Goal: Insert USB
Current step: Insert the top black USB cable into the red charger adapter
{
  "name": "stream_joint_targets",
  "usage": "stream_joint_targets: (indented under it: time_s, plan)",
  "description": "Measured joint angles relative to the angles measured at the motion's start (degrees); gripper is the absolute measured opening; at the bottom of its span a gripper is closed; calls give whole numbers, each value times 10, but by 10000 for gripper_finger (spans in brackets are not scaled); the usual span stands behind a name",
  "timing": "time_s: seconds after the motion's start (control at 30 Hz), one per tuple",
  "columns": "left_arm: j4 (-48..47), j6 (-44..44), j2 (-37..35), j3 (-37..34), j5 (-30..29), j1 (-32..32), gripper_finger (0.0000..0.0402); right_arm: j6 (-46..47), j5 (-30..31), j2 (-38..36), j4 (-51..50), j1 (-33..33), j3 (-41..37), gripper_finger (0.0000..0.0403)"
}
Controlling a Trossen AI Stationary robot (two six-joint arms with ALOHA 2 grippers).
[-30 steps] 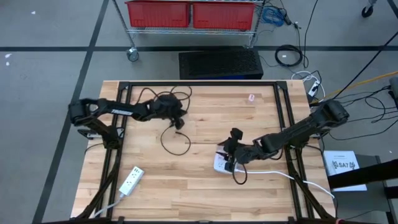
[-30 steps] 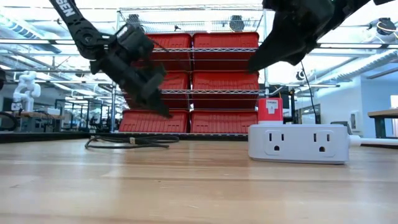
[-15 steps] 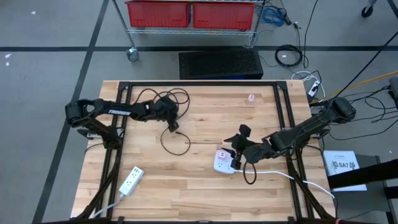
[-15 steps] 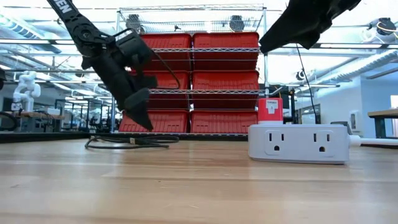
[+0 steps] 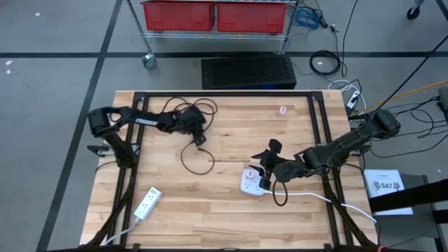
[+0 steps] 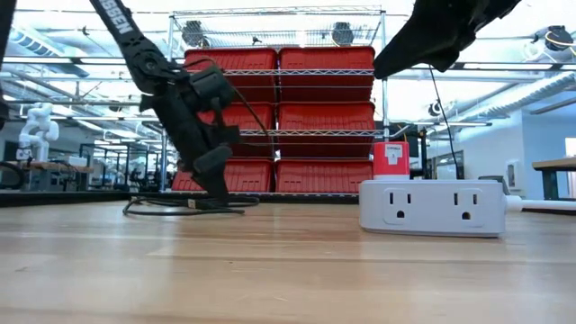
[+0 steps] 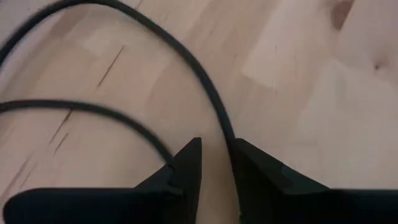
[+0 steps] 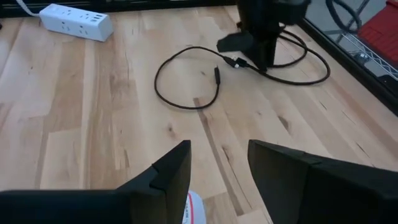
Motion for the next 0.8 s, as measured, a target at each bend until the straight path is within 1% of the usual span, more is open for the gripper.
stream_joint_targets:
  time_s: [0.17, 0.27, 0.37, 0.5, 0.6, 0.7, 0.73, 0.8]
  plan:
    - [-37, 4, 48, 45, 0, 0, 101, 0, -1, 0, 0, 0, 0, 153]
    - [-51, 4, 72, 58, 5, 0, 100, 0, -1, 0, -1, 1, 0, 153]
    - [-56, 4, 77, 62, 22, -2, 100, 1, -1, 0, -1, 2, 0, 153]
    - [-64, 18, 78, 63, 0, -4, 96, 2, -1, 0, -1, 2, 0, 153]
    - [-73, 34, 78, 64, -12, -5, 71, 2, -1, 0, -1, 2, 0, 153]
    - [-81, 47, 78, 64, -12, -5, 21, 2, -1, 0, -1, 2, 0, 153]
    - [-82, 47, 78, 63, -12, -5, 13, 2, -1, 0, -1, 2, 0, 153]
    - [-82, 50, 76, 63, -15, -8, 11, 2, -1, 0, -1, 2, 0, 153]
